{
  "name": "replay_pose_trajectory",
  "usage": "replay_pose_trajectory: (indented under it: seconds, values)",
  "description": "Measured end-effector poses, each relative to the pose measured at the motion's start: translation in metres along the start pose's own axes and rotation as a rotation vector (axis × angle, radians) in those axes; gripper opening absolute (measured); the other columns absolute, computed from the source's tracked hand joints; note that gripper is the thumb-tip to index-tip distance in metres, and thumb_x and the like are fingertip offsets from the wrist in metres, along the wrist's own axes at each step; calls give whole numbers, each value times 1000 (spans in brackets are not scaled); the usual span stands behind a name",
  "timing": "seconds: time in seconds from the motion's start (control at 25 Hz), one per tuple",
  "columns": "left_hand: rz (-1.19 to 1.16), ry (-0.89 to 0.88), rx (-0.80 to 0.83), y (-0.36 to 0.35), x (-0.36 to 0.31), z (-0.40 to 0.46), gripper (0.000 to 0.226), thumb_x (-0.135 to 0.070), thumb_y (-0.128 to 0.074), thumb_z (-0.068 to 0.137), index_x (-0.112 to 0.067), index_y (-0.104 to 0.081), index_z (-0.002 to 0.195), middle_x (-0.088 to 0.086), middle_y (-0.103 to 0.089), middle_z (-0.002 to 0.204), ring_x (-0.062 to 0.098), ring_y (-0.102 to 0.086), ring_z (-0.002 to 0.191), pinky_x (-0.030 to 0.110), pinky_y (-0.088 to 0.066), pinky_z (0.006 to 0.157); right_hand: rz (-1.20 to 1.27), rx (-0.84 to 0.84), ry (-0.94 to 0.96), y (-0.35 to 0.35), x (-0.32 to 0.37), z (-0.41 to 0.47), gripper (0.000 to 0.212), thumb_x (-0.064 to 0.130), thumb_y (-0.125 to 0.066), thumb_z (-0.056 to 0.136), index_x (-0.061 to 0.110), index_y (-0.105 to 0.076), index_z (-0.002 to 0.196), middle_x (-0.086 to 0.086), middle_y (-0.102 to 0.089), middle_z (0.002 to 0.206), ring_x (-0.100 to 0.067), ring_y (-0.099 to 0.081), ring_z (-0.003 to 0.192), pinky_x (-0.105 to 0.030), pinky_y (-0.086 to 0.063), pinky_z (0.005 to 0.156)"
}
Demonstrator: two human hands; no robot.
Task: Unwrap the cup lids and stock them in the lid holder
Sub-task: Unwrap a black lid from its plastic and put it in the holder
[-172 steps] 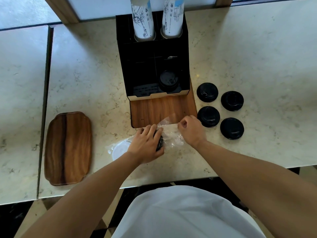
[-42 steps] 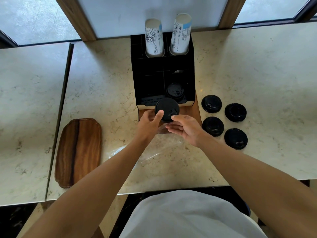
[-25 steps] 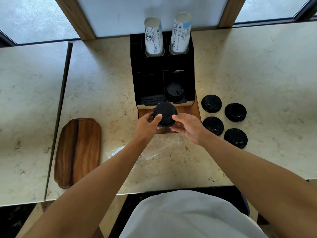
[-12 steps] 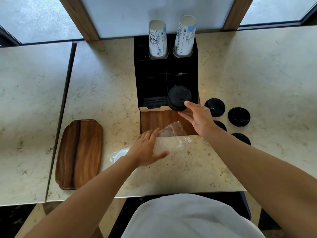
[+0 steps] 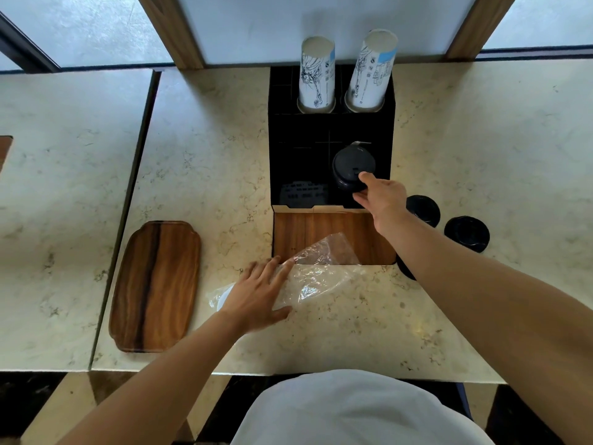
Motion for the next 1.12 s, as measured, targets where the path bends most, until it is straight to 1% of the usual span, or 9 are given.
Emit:
replay_pose_trajectory:
  seconds: [0.24,0.4,0.56,0.72,0.84,0.92,1.0,1.04,1.12]
  values:
    - [12,12,-24,-2,1,2,97,-77,-37,88,-28,2,162,14,-21,168,33,-22,154,51,-12,126,-158,-77,-14,-2,-3,9,23,36,-73,93,20,-65,78,-3,-73,83,-16,-77,79,-41,-63,85]
    - [7,20,-48,-4,-1,3,98,-77,-43,86,-24,-9,162,14,-32,164,33,-31,150,53,-24,123,-241,-102,22,-3,-4,10,28,32,-69,96,21,-65,70,4,-69,71,-15,-77,77,-40,-63,84]
    - [5,24,-53,-3,-1,2,98,-78,-43,85,-23,-12,161,14,-36,162,34,-34,148,54,-29,120,-314,-113,25,-6,0,10,32,32,-65,99,18,-62,70,2,-70,72,-16,-77,80,-37,-62,81]
    - [14,33,-44,-1,-2,2,98,-78,-42,85,-23,-13,161,13,-35,163,33,-31,150,54,-27,121,-376,-132,25,-9,4,10,29,31,-62,101,13,-59,79,7,-60,66,-17,-78,78,-34,-63,78]
    - [15,30,-49,0,-2,2,98,-78,-42,85,-22,-14,161,14,-35,162,33,-31,150,53,-27,122,-353,-141,-7,-7,1,14,14,24,-63,100,12,-57,96,9,-55,65,-12,-74,71,-30,-62,76]
    - [18,31,-55,0,-2,2,97,-77,-42,86,-22,-14,161,14,-35,162,33,-31,150,53,-26,122,-346,-138,-24,-4,-4,17,21,25,-64,99,8,-56,89,9,-60,66,-8,-68,64,-29,-61,75]
    - [20,30,-55,0,-2,2,97,-77,-44,86,-22,-15,161,14,-35,162,33,-31,150,53,-26,122,-401,-130,-10,-4,-5,18,30,29,-67,97,12,-52,77,5,-68,68,-13,-73,72,-31,-62,77]
    - [21,32,-53,1,-2,2,97,-76,-44,86,-22,-16,161,14,-35,163,33,-31,150,53,-26,122,-419,-128,-2,-4,-5,18,29,31,-68,96,14,-54,77,3,-72,71,-15,-75,76,-32,-62,76]
    - [25,34,-54,1,-3,2,96,-76,-44,86,-22,-17,161,14,-35,162,33,-31,150,53,-26,122,-416,-129,4,-4,-3,19,24,32,-68,95,11,-62,88,-3,-77,79,-18,-77,76,-34,-63,74]
Point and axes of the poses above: each hand's wrist, its own z-axis towards the middle knuckle, its own y-axis out of the back of the hand, x = y × z, the point moved 6 cm from there along z, towards the middle knuckle
